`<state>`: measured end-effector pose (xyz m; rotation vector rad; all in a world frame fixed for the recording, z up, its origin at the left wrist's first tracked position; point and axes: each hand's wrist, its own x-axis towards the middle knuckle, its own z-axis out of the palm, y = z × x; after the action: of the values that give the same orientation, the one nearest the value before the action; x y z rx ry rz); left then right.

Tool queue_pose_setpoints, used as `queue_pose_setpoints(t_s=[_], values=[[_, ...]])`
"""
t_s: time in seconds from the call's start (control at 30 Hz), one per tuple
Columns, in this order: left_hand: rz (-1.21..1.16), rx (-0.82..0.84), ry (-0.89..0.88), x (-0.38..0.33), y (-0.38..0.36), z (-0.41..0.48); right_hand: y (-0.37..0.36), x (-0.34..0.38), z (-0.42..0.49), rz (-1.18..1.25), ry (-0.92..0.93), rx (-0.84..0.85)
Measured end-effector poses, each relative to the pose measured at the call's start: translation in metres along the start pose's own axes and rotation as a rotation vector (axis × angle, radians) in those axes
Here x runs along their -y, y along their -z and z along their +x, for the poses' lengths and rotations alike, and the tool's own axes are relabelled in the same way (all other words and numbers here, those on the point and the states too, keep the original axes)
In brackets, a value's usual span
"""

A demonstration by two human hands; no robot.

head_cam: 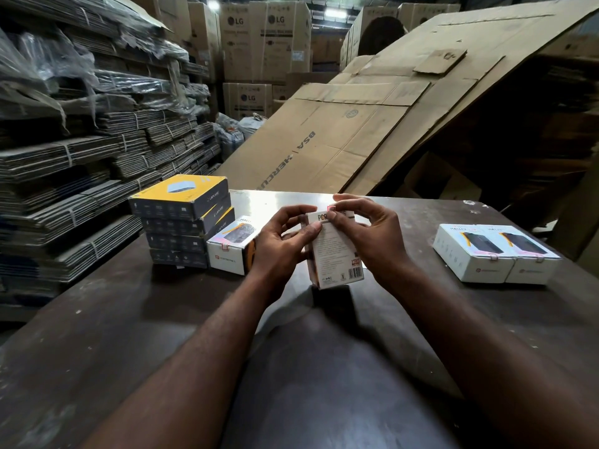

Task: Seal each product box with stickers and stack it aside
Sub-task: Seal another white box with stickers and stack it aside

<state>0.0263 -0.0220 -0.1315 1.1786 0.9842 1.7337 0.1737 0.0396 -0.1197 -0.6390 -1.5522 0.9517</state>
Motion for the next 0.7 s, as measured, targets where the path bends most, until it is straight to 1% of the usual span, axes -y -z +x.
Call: queue_pose_setpoints(t_s=[0.5,0.7], values=[[-0.008,0.041,-0.011,0.001,0.007,0.004,0.001,0.009,-0.003,0.051,-0.048,0.038],[0.016,0.069,0.02,0.0,0.011,0.004,0.003,0.007,-0.001,0.046,-0.041,0.11]])
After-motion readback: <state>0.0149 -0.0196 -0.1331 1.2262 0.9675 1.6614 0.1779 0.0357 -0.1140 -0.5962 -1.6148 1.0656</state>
